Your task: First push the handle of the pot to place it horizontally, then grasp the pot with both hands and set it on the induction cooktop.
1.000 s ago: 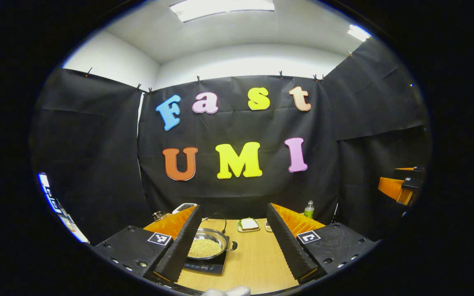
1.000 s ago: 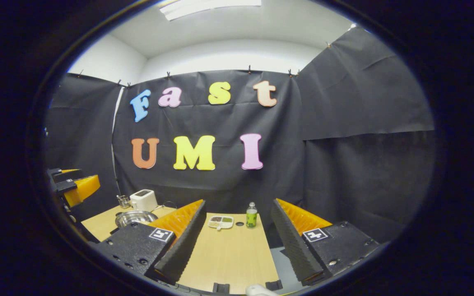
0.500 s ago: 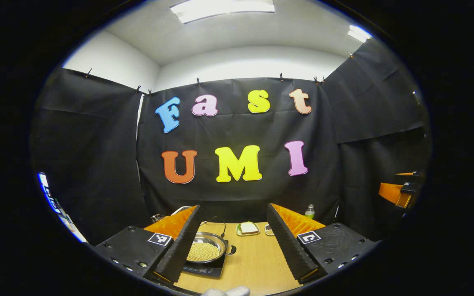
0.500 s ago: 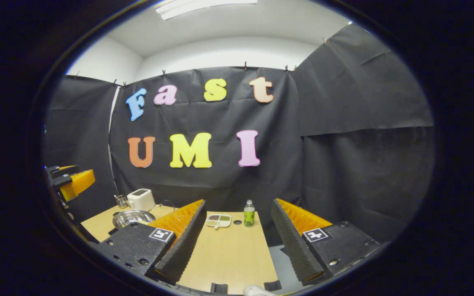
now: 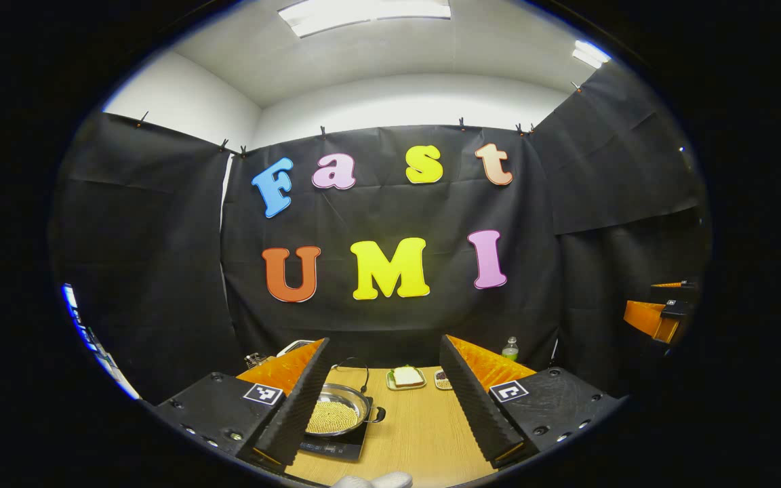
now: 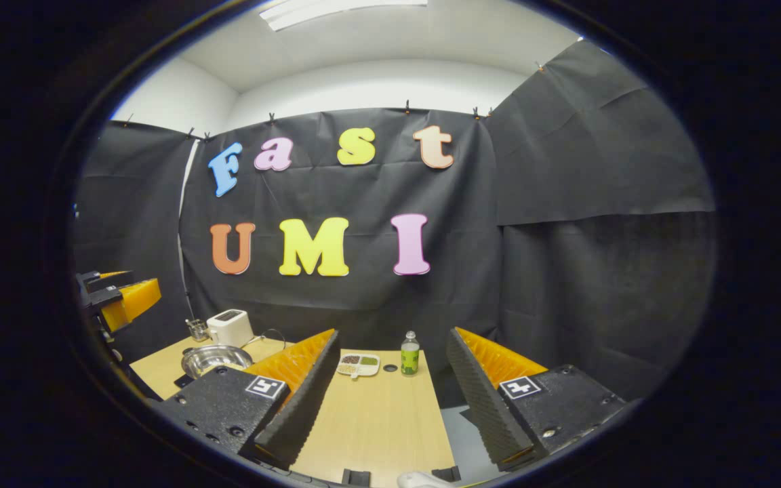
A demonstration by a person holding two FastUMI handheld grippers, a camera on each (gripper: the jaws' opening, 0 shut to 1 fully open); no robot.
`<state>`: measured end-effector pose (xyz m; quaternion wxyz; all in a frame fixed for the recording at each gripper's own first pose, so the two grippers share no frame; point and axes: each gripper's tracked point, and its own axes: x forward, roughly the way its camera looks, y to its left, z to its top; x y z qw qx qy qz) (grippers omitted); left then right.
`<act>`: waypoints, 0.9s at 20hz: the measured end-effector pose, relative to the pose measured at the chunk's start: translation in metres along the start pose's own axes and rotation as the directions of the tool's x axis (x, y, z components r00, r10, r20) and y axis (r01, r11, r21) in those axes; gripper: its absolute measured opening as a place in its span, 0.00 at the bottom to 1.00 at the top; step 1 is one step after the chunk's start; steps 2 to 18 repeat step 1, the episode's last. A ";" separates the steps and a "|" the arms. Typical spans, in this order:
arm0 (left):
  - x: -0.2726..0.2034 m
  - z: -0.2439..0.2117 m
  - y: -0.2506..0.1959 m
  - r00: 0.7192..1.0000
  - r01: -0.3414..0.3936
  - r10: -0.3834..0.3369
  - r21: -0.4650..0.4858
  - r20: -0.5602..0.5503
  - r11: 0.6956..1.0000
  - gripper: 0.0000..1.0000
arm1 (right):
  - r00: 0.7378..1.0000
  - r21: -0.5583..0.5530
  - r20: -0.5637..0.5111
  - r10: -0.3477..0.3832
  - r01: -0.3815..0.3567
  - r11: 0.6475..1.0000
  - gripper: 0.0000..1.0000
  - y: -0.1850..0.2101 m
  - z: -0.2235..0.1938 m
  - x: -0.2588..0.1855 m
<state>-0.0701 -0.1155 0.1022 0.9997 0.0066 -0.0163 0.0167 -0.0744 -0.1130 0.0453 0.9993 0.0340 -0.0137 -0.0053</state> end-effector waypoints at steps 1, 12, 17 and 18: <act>0.001 -0.001 0.000 1.000 -0.001 0.001 0.001 0.000 1.000 0.95 | 1.000 0.002 -0.002 0.001 -0.001 1.000 0.98 0.000 -0.001 0.002; 0.001 -0.001 0.000 1.000 -0.001 0.001 0.001 0.000 1.000 0.95 | 1.000 0.002 -0.002 0.001 -0.001 1.000 0.98 0.000 -0.001 0.002; 0.001 -0.001 0.000 1.000 -0.001 0.001 0.001 0.000 1.000 0.95 | 1.000 0.002 -0.002 0.001 -0.001 1.000 0.98 0.000 -0.001 0.002; 0.001 -0.001 0.000 1.000 -0.001 0.001 0.001 0.000 1.000 0.95 | 1.000 0.002 -0.002 0.001 -0.001 1.000 0.98 0.000 -0.001 0.002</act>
